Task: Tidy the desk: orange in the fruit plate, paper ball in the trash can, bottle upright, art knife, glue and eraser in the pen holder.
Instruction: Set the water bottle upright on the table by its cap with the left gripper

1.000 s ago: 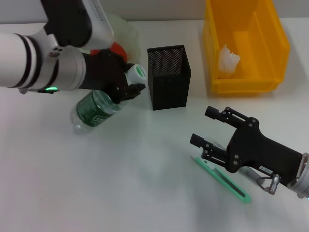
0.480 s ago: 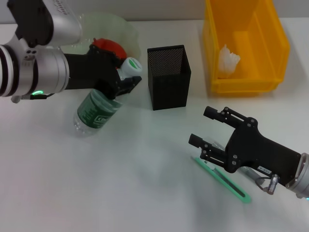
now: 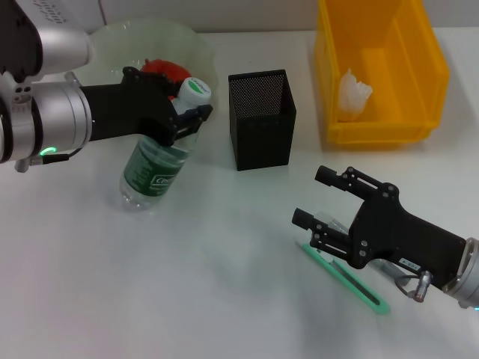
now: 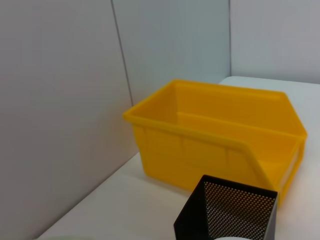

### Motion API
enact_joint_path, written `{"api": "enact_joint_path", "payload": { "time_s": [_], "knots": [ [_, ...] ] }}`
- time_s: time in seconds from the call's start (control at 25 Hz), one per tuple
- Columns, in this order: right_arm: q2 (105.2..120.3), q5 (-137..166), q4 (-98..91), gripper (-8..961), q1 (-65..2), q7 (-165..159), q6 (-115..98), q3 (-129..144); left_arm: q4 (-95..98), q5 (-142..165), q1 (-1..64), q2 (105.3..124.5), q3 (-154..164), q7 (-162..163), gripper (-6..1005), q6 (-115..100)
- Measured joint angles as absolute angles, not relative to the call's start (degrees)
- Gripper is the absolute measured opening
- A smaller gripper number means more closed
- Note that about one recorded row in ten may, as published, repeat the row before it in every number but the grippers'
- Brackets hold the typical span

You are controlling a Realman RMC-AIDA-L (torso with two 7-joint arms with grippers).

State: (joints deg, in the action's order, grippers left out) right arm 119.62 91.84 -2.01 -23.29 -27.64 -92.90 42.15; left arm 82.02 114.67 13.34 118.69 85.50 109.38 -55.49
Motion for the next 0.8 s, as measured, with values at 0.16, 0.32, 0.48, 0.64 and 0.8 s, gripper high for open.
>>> {"api": "enact_joint_path", "payload": {
  "time_s": [0.16, 0.32, 0.48, 0.64, 0.8],
  "knots": [
    [119.62, 91.85, -1.94, 708, -23.29, -27.68, -92.82, 42.22, 81.18, 113.23, 12.85, 118.73, 85.21, 108.49, 455, -53.78],
    [119.64, 91.84, -1.91, 708, -23.33, -27.68, -92.34, 42.27, 79.28, 108.33, 12.59, 118.68, 84.72, 105.19, 458, -52.74],
    [119.67, 91.85, -1.92, 708, -23.44, -27.68, -92.28, 42.32, 77.86, 105.16, 12.46, 118.65, 83.74, 103.03, 460, -52.42],
    [119.7, 91.85, -1.93, 708, -23.46, -27.67, -92.15, 42.28, 76.6, 103.05, 12.42, 118.65, 83.28, 101.8, 463, -51.12],
    [119.71, 91.85, -1.94, 708, -23.59, -27.61, -91.66, 42.29, 75.84, 102.77, 12.32, 118.65, 82.85, 101.71, 466, -50.46]
  ]
}}
